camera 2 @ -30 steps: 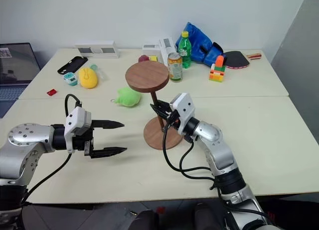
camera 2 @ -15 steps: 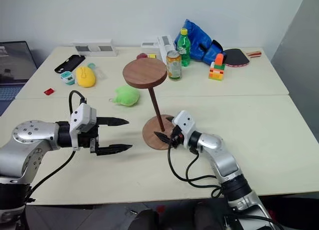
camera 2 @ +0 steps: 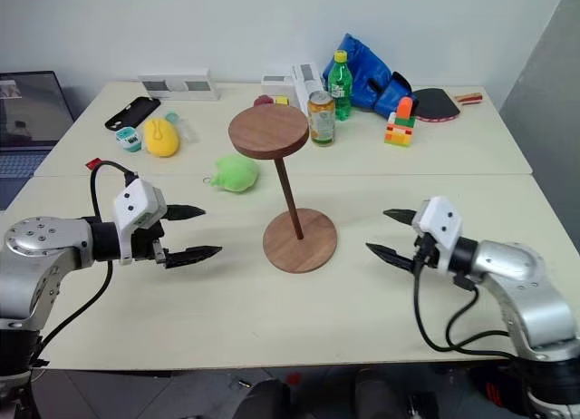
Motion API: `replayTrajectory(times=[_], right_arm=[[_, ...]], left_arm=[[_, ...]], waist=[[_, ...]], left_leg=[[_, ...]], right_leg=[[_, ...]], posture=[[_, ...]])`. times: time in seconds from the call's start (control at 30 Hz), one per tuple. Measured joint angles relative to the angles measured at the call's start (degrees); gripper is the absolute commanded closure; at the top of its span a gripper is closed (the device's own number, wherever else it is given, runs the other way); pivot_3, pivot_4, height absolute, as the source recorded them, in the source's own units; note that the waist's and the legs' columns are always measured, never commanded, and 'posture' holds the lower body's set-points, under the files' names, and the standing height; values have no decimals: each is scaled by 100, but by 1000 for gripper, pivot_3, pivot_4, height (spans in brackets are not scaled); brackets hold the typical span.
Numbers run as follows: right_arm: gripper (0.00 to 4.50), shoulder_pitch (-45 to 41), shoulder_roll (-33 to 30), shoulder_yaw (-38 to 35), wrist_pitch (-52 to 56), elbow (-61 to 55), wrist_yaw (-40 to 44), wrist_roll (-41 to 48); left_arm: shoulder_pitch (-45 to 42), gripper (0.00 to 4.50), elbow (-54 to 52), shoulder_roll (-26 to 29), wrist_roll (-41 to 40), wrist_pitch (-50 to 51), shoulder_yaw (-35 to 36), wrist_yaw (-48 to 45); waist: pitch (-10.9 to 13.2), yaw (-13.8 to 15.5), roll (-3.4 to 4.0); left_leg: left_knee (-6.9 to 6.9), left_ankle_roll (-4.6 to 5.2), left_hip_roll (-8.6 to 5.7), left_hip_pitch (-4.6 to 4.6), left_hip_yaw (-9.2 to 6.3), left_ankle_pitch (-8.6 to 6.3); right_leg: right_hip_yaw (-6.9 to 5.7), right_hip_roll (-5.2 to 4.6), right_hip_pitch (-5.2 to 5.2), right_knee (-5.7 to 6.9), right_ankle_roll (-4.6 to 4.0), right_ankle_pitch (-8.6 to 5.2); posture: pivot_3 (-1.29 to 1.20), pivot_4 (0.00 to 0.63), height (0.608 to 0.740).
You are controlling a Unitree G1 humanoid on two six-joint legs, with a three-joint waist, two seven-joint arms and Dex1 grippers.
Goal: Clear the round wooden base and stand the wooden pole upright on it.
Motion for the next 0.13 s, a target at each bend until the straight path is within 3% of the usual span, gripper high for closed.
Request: replayTrajectory(times=[0.13], right_arm=[[951, 303, -321, -577, 252, -350, 94, 412]], left_arm=[[-53, 0, 329, 33, 42, -297, 73, -172]], waist=[[2, 23, -1]], left_leg=[[2, 0, -5, -3, 2, 0]], right_leg=[[1, -5, 4, -9, 1, 1]], posture=[[0, 150, 740]])
